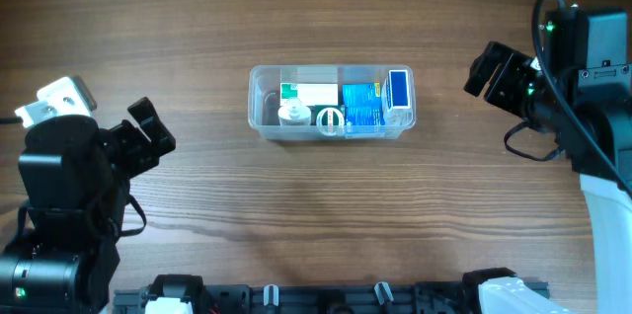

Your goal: Pack container

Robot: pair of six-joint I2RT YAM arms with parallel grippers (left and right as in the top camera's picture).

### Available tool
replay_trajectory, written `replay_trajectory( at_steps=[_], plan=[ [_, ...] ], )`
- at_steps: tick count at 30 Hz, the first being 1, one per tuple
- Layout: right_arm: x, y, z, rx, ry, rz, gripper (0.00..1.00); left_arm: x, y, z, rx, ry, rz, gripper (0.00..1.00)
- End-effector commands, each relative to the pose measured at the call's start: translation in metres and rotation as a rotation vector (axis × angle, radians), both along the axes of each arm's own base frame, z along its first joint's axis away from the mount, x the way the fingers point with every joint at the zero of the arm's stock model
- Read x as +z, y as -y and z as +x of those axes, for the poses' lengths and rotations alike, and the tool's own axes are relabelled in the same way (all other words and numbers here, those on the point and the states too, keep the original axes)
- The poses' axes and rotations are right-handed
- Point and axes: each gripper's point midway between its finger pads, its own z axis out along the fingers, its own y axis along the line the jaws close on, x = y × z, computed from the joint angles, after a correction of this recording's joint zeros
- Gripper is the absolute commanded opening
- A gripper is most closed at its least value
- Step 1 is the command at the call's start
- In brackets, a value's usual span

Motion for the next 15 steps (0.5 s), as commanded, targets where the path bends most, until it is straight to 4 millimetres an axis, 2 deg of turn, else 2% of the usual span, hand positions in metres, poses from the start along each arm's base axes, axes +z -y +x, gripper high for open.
replay_trajectory(
  at_steps=[1, 7, 10, 12, 13, 15],
  plan=[
    [0.004, 0.001, 0.002, -0.015, 0.01, 0.007, 1.0, 0.001, -0.003, 0.0, 0.021, 0.008, -0.006, 1.0],
    [0.016, 0.003, -0.01, -0.014, 0.055, 0.011, 1.0, 0.001, -0.003, 0.0, 0.022, 0.008, -0.005, 1.0],
    [0.031, 0.016, -0.02, -0.03, 0.142, -0.057, 1.0, 0.001, -0.003, 0.0, 0.021, 0.008, -0.006, 1.0],
    [0.038, 0.016, -0.018, 0.024, 0.216, -0.094, 1.0, 0.001, -0.003, 0.0, 0.021, 0.008, -0.006, 1.0],
    [0.046, 0.007, -0.013, 0.13, 0.318, -0.132, 1.0, 0.001, -0.003, 0.0, 0.021, 0.008, -0.006, 1.0],
    [0.048, -0.007, -0.011, 0.294, 0.431, -0.197, 1.0, 0.001, -0.003, 0.0, 0.021, 0.008, -0.006, 1.0]
  ],
)
